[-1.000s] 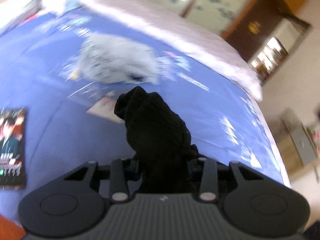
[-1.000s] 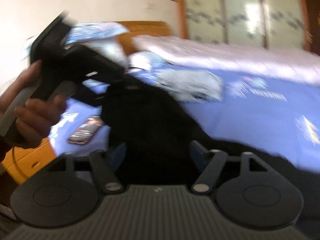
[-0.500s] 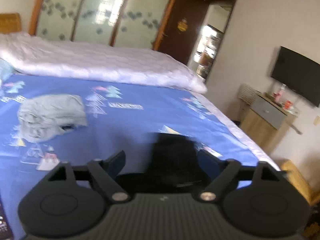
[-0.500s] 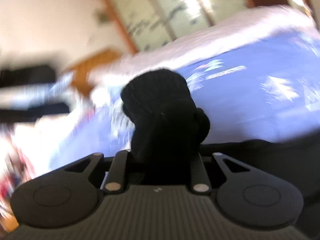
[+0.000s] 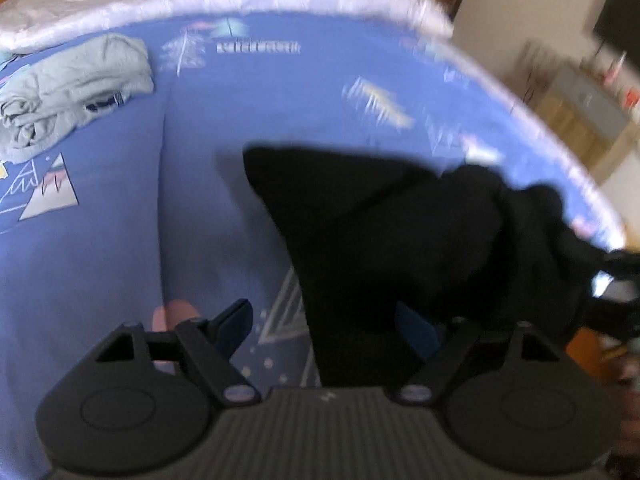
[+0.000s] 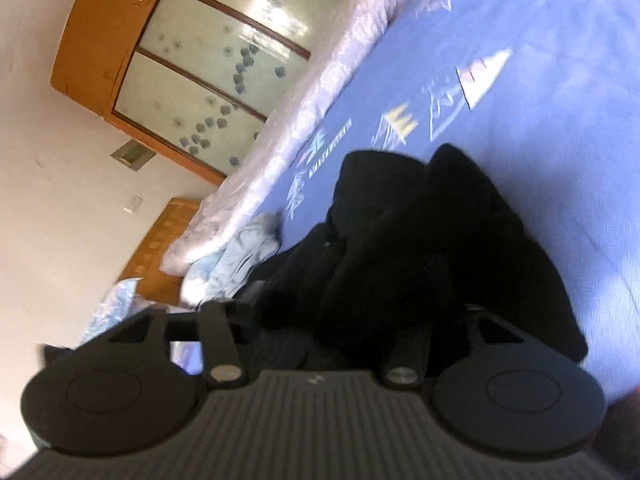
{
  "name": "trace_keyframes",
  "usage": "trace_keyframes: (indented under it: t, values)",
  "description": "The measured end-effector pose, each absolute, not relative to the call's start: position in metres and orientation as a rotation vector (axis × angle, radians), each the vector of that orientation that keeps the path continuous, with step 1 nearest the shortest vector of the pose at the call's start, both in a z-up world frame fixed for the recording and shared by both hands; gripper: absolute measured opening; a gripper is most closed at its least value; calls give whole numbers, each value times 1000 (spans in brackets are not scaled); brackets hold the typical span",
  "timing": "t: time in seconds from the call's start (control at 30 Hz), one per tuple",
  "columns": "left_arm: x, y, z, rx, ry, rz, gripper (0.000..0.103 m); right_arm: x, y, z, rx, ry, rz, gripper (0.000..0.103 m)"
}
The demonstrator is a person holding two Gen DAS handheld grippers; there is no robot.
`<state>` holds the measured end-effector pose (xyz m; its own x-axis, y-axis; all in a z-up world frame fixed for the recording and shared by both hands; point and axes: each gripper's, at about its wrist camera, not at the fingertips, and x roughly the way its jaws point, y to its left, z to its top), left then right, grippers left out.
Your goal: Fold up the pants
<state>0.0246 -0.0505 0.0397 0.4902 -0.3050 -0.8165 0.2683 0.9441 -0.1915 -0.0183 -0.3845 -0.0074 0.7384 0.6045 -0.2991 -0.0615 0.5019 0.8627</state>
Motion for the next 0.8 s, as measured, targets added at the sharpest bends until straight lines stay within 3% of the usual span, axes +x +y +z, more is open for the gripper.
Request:
trace_keyframes:
  t: [0.03,0.07,0.3,0.43,0.57,0.7,0.73,0.77,0.8]
  values:
    - [24,-52,34,-25,1017,-335,81,-23,-383,-6,975,663,441,85]
    - [24,-52,30,-22,1030,-325,81,-31,-387,-6,968,673,435,88]
    - [31,-41,22,-75,1056,-326,93,-86,-452,23,935,558,180,86]
    - [32,-47,19,-72,1058,-324,93,-56,-429,76,690,506,205,83]
    - [32,-45,23,-73,1061,-319,93,10,-382,98,419,604,308,69]
    - [30,-46,28,-62,1057,-317,91,73,-350,69,278,857,365,62]
    - [30,-46,30,-58,1055,-318,91,83,-344,58,291,934,378,33]
    - [29,-45,32,-55,1050,-320,91,87,-337,60,277,956,378,22]
    - [28,-44,34,-56,1047,-324,91,81,-333,67,251,924,403,19]
